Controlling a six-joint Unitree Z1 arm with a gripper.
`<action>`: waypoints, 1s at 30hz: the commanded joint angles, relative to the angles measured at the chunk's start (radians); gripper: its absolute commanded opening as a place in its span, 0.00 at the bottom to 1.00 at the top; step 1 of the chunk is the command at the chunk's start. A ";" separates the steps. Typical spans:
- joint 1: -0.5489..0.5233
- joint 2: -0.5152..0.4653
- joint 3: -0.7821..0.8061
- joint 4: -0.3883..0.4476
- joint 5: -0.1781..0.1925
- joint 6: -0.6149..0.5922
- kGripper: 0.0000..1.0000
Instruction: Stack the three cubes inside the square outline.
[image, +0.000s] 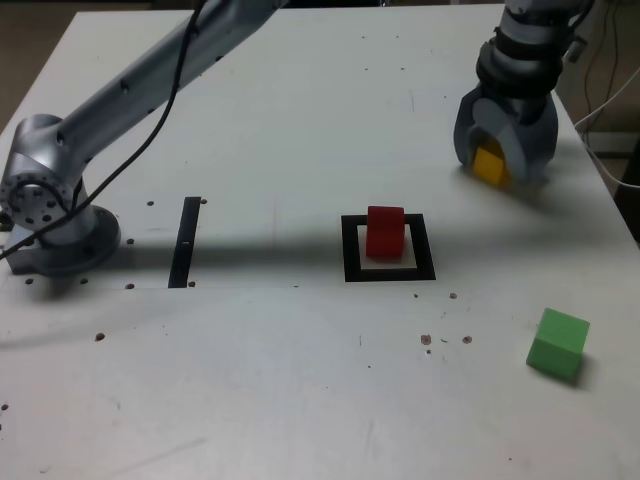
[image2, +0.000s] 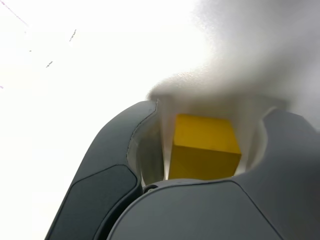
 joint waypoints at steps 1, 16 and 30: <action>-0.001 -0.009 0.003 -0.003 0.001 -0.001 0.35; -0.014 -0.060 0.028 -0.003 0.003 -0.018 0.35; -0.035 -0.254 0.227 0.001 0.001 -0.156 0.35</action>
